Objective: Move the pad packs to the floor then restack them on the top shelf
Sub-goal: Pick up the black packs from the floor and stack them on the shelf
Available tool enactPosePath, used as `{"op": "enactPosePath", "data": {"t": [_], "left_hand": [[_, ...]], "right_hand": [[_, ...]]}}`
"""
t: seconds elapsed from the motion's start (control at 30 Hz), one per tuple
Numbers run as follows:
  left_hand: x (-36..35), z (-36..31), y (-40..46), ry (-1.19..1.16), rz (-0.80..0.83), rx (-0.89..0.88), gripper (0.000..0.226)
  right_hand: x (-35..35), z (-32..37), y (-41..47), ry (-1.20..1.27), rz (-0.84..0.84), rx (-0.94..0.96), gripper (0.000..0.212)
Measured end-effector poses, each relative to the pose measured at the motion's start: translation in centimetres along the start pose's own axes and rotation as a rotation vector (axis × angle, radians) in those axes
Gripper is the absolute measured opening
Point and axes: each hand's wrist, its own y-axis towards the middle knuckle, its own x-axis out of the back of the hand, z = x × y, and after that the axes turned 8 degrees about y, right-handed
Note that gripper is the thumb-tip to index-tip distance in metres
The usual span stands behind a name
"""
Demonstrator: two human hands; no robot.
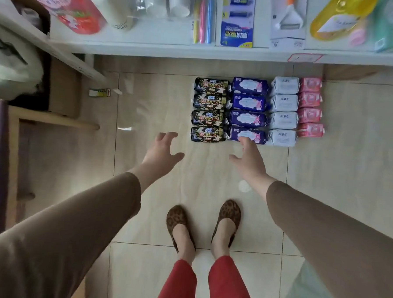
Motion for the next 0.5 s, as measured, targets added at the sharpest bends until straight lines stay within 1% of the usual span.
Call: {"op": "enactPosePath", "data": {"t": [0.1, 0.27, 0.4, 0.5], "left_hand": [[-3.9, 1.0, 5.8, 0.01, -0.052, 0.009, 0.065], [-8.4, 1.3, 14.4, 0.06, -0.102, -0.06, 0.063], [-10.6, 0.6, 19.3, 0.044, -0.162, -0.091, 0.063], [-11.7, 0.2, 21.6, 0.031, -0.14, -0.115, 0.068]], "right_hand": [[-3.8, -2.4, 4.5, -0.077, -0.006, 0.03, 0.058], [-8.8, -4.4, 10.4, -0.18, -0.07, 0.083, 0.062], [-12.1, -5.4, 12.5, -0.249, -0.117, 0.092, 0.072], [-13.8, -6.3, 13.3, -0.275, -0.194, 0.103, 0.077]]}}
